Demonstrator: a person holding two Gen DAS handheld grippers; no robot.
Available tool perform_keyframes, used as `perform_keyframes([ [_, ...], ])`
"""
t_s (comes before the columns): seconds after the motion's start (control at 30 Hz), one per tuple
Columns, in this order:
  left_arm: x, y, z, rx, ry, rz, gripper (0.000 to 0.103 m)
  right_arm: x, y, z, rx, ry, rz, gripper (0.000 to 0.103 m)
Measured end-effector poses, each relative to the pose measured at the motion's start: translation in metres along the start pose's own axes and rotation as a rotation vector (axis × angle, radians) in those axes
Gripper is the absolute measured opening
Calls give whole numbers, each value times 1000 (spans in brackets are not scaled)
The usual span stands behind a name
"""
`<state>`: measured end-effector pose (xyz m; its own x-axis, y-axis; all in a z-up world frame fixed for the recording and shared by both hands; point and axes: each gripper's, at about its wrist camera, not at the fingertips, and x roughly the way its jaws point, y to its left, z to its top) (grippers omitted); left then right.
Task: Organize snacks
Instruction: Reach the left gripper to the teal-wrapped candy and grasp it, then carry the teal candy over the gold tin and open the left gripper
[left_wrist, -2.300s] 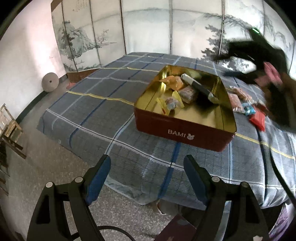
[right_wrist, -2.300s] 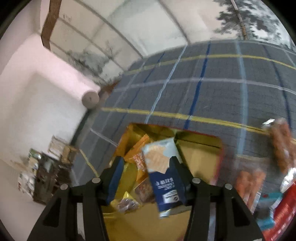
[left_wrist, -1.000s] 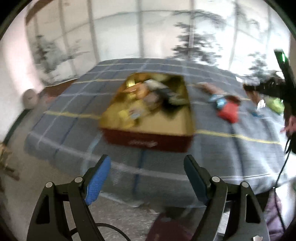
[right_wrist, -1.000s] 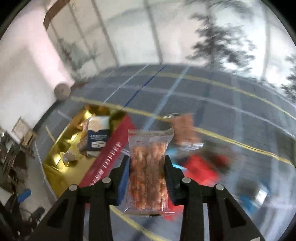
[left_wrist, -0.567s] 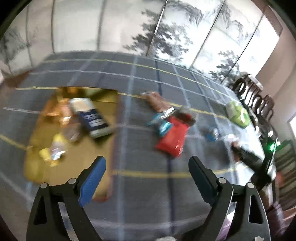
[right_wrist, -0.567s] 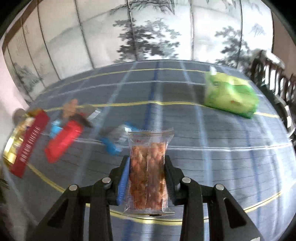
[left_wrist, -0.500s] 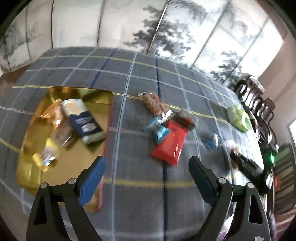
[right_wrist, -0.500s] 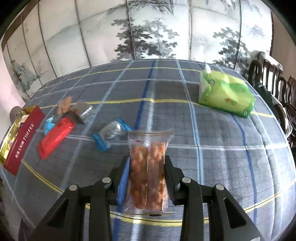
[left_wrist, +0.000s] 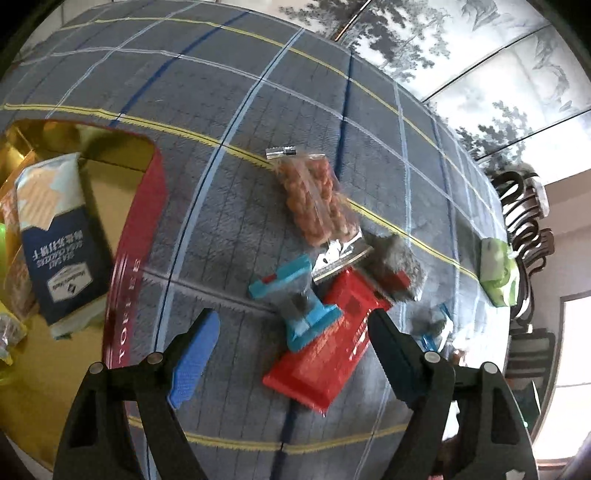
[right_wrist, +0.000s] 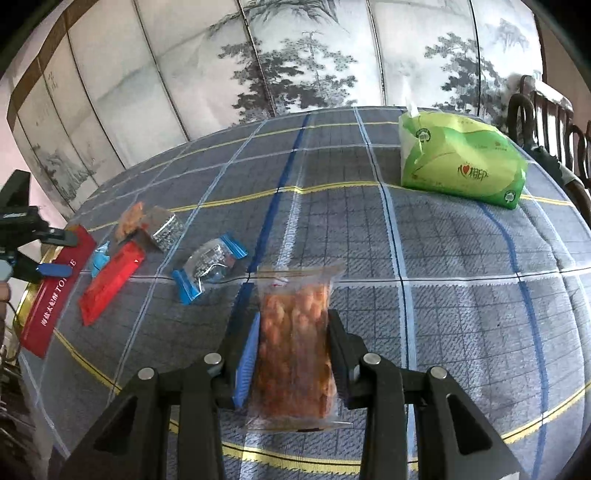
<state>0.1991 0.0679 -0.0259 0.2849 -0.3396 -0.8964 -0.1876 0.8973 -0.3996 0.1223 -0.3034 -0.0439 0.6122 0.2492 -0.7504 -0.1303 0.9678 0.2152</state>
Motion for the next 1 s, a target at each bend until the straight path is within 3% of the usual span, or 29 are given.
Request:
perform_keyframes([
  [0.13,14,-2,4,-8,51,10,41,1,-1,0,4,0,22,35],
  [0.4,27,-3,8,-68,54,19,39,0,-4,-1,20,-2,52,35],
  [0.43,27,-3,8,-68,45,16,30,0,-4,-1,22,-1,56,35],
  [0.5,28,0,8,-77,37,5,23,0,-4,-1,24,-1,59,35],
  [0.6,24,2,2,-88,20,16,22,0,-6,-1,29,-1,65,35],
  [0.87,-36,-5,-59,-5,-138,27,22,1,-3,0,20,1,48,35],
  [1.0,-63,-7,-92,52,-223,79,22,2,1,0,7,2,25,35],
])
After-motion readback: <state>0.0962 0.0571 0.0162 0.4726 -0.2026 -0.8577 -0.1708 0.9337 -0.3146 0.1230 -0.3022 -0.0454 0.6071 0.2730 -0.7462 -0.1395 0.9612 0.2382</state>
